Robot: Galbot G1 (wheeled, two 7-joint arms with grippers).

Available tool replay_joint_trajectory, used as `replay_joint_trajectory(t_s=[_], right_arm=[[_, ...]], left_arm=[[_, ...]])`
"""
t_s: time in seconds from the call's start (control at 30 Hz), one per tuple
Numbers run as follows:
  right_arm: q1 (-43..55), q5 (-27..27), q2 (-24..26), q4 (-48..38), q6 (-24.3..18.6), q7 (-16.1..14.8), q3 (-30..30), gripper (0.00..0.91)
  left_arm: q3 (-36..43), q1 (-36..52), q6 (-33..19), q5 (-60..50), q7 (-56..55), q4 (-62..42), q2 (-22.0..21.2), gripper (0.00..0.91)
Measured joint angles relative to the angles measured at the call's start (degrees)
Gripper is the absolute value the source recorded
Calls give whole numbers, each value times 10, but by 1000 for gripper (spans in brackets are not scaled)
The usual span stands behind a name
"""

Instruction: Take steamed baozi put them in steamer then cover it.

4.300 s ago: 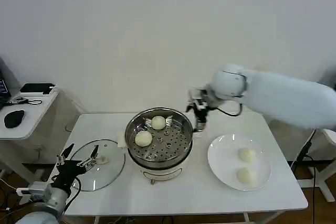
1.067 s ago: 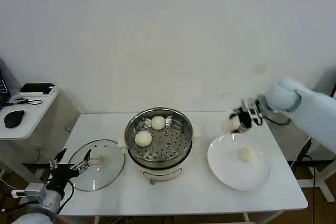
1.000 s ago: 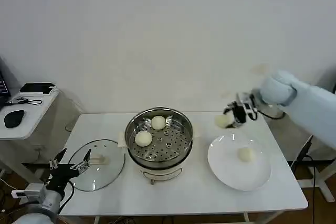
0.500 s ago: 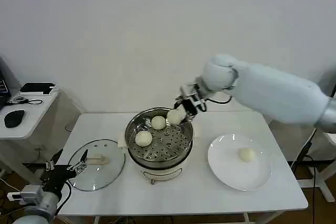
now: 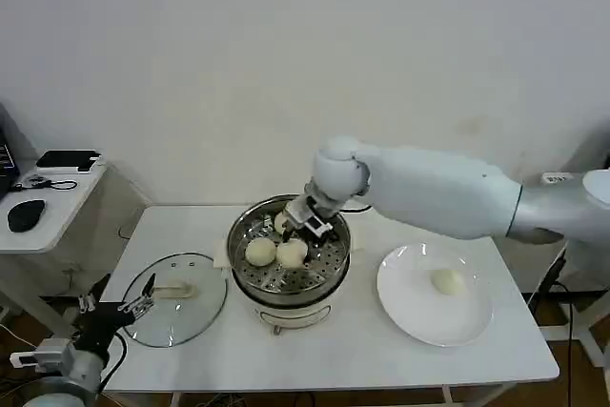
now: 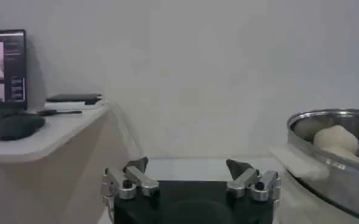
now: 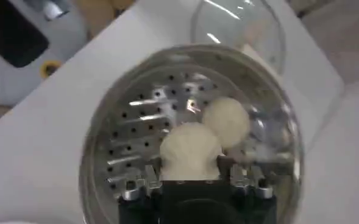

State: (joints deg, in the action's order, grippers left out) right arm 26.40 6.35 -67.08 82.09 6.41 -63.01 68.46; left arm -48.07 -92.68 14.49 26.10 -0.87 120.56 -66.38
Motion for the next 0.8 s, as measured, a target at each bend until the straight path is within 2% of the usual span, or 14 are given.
replay_joint_trajectory(t_s=[0.47, 0.5, 0.53, 0.8], right_arm=[[-10, -9, -11, 2, -48, -9, 20, 645], [-11, -9, -11, 2, -50, -9, 20, 705], [-12, -9, -12, 2, -53, -8, 20, 907], [-7, -10, -9, -3, -63, -6, 17, 907]], left_arm=[[0, 1, -1, 1, 1, -3, -1, 907], [0, 1, -1, 1, 1, -3, -2, 907], [0, 1, -1, 1, 1, -3, -2, 907], [-1, 0, -1, 1, 1, -4, 1, 907]])
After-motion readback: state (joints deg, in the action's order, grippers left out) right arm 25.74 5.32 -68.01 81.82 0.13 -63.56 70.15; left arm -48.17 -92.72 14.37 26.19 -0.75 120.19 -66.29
